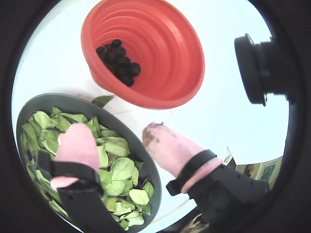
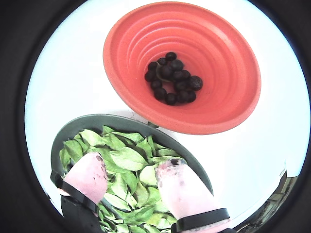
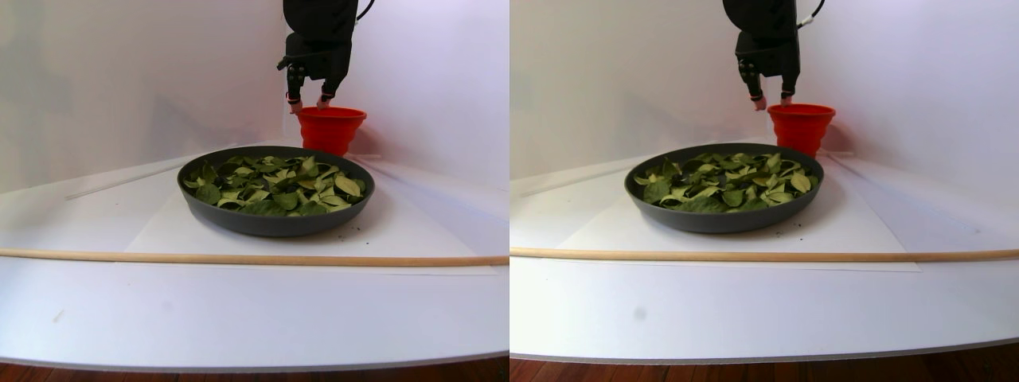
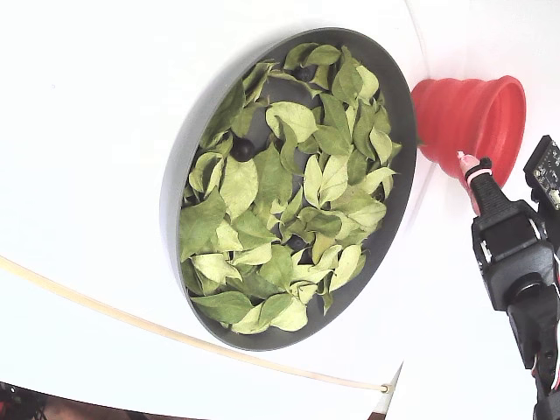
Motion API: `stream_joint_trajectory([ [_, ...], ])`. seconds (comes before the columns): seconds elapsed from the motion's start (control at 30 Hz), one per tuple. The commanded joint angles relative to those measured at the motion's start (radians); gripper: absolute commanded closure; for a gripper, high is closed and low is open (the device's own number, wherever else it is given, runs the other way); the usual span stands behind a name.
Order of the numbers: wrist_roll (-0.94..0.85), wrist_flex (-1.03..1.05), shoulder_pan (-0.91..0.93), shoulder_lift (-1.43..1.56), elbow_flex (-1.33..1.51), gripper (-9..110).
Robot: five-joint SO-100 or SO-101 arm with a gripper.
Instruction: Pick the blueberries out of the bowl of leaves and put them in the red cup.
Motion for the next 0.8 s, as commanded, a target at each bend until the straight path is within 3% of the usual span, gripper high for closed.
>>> stream_joint_trajectory([
  [0.0,0.006,0.014,-0.009,0.149,-0.005,82],
  [0.77,0.064,0.153,-0.12,0.31,0.173,83],
])
